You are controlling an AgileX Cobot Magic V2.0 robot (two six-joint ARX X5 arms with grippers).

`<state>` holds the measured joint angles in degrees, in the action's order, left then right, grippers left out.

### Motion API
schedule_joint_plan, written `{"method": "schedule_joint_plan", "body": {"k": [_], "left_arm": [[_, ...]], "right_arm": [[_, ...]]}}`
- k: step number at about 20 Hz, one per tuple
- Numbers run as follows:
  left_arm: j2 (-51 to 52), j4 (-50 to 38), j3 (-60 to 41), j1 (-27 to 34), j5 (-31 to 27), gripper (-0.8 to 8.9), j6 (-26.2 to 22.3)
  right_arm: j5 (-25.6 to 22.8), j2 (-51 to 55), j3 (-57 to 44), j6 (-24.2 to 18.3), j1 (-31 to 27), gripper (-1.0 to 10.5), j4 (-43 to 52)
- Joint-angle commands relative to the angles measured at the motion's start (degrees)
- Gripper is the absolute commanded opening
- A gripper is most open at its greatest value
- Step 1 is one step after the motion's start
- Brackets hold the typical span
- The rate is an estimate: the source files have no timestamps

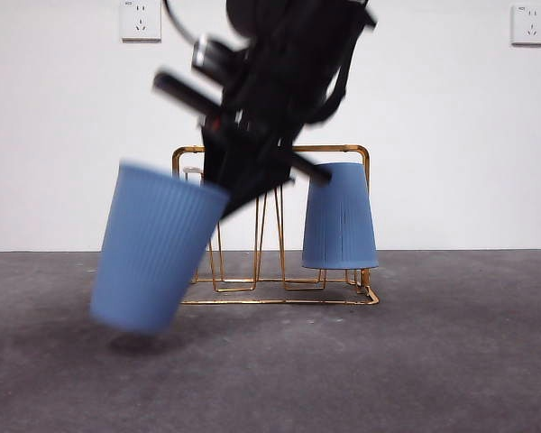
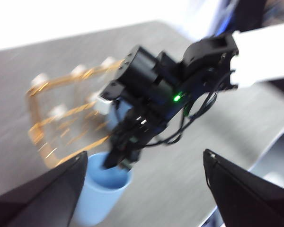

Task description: Pick up cup 1,put cup 1 in the cup rack,pick up cup 2,put cup 2 in the cup rack

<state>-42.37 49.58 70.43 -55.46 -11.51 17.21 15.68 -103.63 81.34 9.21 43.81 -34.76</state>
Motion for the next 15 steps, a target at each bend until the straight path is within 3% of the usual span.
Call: {"method": "schedule_joint_plan", "body": {"k": [1,8,15], "left_arm": [[-0.11,-6.08,-0.17,-0.13,2.05,4.08,1.25],[-4.96,-28.7,-0.17,-0.02,15.15,4.09,4.9],[-15.69,-49.07,-0.17,1.95,32.06,4.51,13.51]], "right_arm": [[-2.43,10.16,0.15,-1.84,0.0,-0.1,0.61],[-16.55,41.55,0.15,-6.99,0.0,-0.1,2.29],[-17.68,54.58,0.15,-13.44,0.0,-0.1,7.52]]}}
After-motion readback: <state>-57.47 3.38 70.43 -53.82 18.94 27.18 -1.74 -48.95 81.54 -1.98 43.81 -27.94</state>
